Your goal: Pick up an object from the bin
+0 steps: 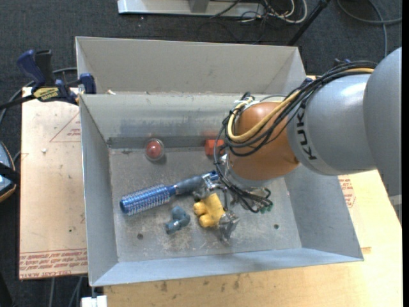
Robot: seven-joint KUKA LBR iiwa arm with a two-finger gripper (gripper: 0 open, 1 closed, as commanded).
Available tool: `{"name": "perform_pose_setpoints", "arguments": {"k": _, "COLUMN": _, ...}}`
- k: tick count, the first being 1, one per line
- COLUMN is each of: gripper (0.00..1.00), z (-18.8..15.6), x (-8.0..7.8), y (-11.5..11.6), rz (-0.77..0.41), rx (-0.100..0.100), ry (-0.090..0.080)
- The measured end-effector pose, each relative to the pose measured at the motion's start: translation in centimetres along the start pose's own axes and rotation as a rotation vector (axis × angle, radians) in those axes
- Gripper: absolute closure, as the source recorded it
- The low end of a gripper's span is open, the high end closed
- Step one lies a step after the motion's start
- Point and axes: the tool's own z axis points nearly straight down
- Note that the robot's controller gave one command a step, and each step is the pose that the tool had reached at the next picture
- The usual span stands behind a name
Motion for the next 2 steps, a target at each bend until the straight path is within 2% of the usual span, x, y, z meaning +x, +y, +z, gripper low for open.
{"name": "perform_pose_setpoints", "arguments": {"k": 1, "gripper": 1.0, "z": -0.3, "x": -0.2, "y": 0.0, "rz": 0.001, "rx": 0.001, "ry": -0.007}}
{"name": "perform_pose_setpoints", "arguments": {"k": 2, "gripper": 1.0, "z": -15.9, "x": -5.0, "y": -1.2, "rz": -0.154, "rx": 0.004, "ry": -0.007}}
